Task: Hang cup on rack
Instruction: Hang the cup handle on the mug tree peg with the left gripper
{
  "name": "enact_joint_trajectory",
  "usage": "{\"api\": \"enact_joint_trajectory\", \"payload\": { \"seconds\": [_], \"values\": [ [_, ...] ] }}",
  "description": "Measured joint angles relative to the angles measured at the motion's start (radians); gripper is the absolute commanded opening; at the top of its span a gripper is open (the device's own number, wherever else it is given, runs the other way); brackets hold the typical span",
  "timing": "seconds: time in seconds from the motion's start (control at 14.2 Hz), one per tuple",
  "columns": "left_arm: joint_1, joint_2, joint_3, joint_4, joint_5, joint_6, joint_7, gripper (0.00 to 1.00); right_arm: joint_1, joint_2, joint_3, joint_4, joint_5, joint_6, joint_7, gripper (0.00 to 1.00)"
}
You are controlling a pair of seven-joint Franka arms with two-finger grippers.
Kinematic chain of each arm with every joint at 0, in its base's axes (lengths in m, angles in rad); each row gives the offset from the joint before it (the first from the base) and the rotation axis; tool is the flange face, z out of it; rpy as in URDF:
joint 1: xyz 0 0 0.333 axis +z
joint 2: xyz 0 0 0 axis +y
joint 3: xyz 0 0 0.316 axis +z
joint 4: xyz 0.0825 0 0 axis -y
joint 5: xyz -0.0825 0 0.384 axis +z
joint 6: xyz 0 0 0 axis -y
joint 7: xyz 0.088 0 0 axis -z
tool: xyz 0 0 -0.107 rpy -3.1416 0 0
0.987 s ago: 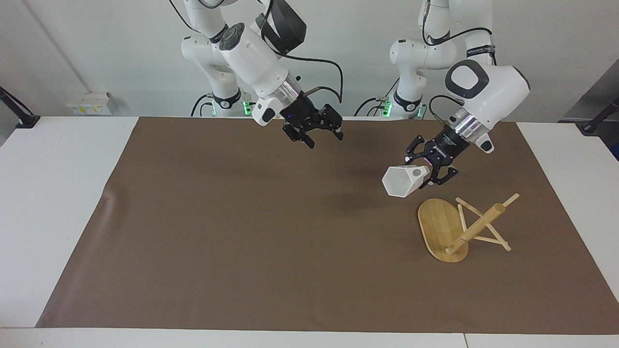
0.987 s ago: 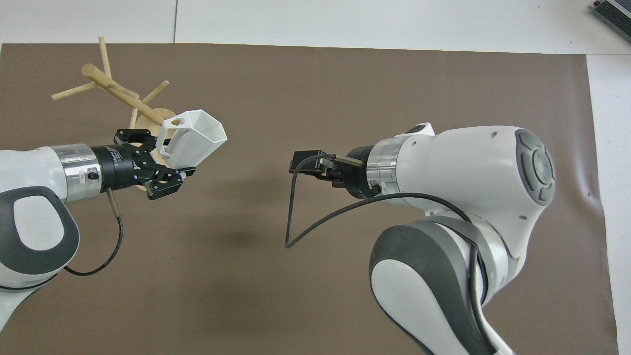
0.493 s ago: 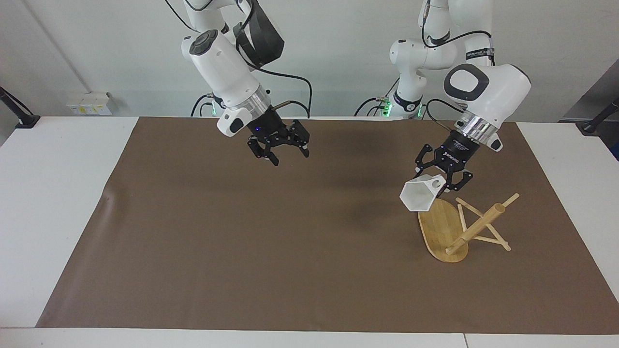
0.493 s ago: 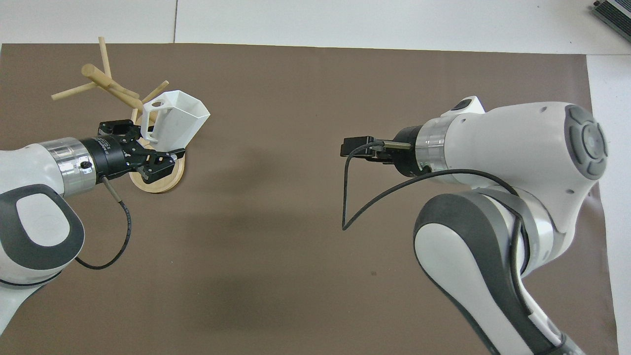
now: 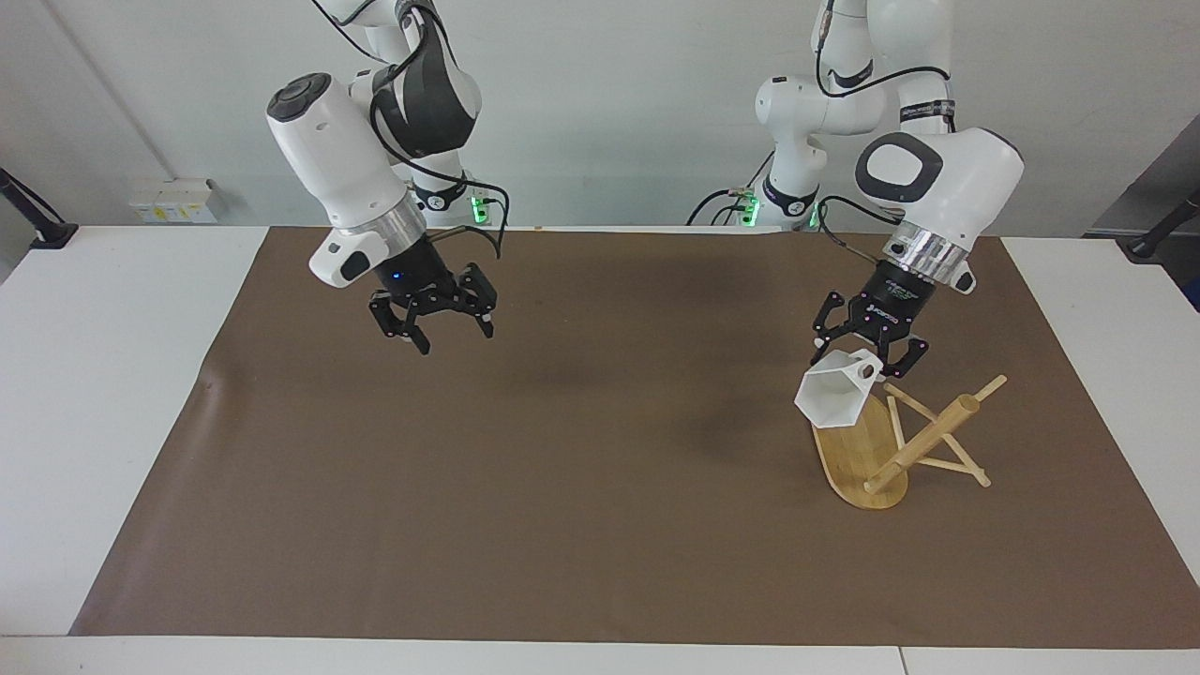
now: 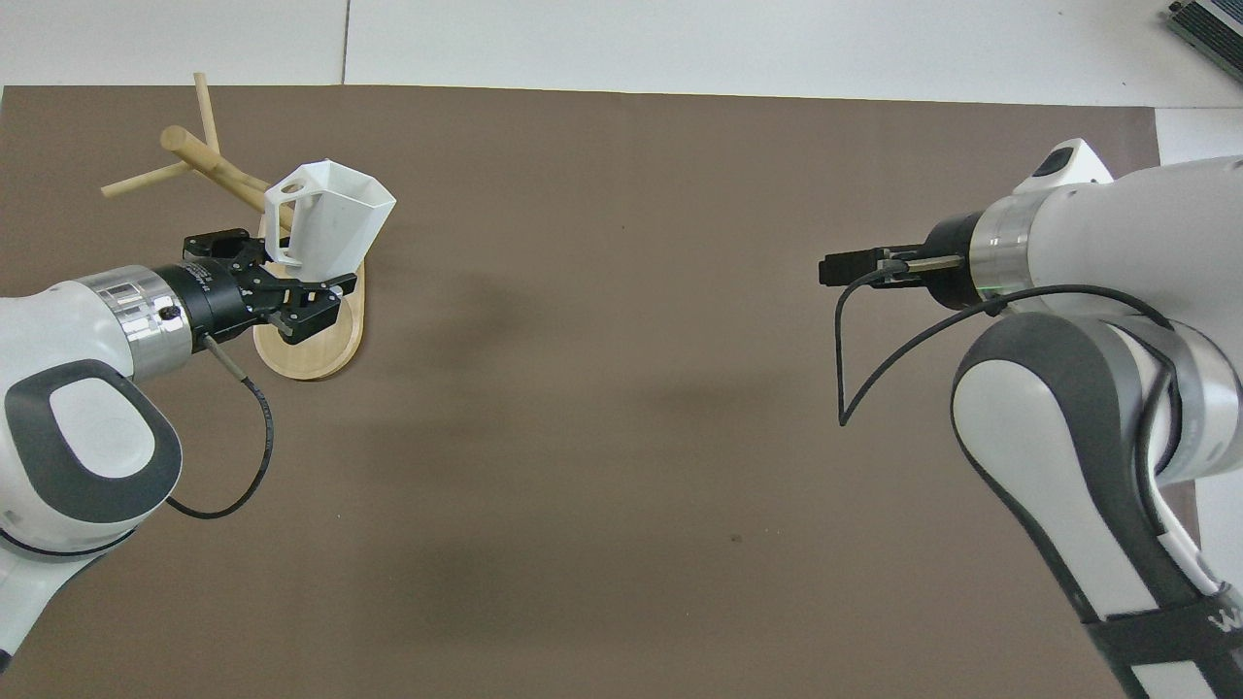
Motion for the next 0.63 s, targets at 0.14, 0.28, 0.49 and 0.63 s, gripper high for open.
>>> {"api": "enact_joint_trajectory", "payload": {
  "seconds": [0.14, 0.28, 0.49, 0.63],
  "values": [
    [0.0, 0.006, 0.0, 0.0, 0.0, 0.016, -0.001, 0.0, 0.0, -0.001, -0.042, 0.001, -0.015, -0.003, -0.017, 1.0],
    [0.0, 0.012, 0.0, 0.0, 0.0, 0.033, -0.002, 0.0, -0.001, -0.002, -0.082, 0.001, -0.018, -0.024, -0.081, 1.0],
    [0.0, 0.016, 0.0, 0.0, 0.0, 0.041, -0.007, 0.0, -0.001, -0.005, -0.124, 0.001, -0.02, -0.056, -0.213, 1.0],
    [0.0, 0.016, 0.0, 0.0, 0.0, 0.043, -0.018, 0.0, -0.001, -0.009, -0.138, 0.001, -0.022, -0.096, -0.236, 1.0]
  ]
}}
